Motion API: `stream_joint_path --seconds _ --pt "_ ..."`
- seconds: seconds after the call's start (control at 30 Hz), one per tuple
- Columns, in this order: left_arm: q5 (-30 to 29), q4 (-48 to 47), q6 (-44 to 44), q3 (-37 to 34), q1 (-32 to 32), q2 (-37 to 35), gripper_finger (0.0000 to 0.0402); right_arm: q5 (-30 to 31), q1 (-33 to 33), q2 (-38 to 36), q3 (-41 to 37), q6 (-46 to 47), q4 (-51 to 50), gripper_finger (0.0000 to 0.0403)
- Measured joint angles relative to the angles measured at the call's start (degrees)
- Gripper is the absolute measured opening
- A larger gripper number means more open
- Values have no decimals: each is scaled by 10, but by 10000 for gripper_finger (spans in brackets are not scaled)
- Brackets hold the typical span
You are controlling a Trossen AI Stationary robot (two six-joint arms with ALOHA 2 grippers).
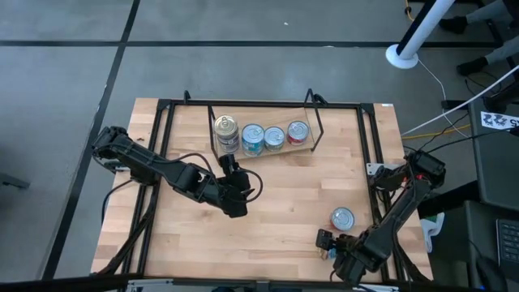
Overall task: Stack canned seafood by type on shelf
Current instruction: Stack the blue pink tuna can on top of the other blue tuna cans on the shelf
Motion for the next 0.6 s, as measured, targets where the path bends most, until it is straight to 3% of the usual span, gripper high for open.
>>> stream_joint_path --seconds 0.23,0.4,0.6 --pt "0 0 0 0 0 0 272 0 0 0 -16 2 24 276" --pt "0 0 7 0 0 0 272 -9 0 0 -27 72 59 276" --pt "0 0 7 0 0 0 272 -13 0 0 -29 81 59 275"
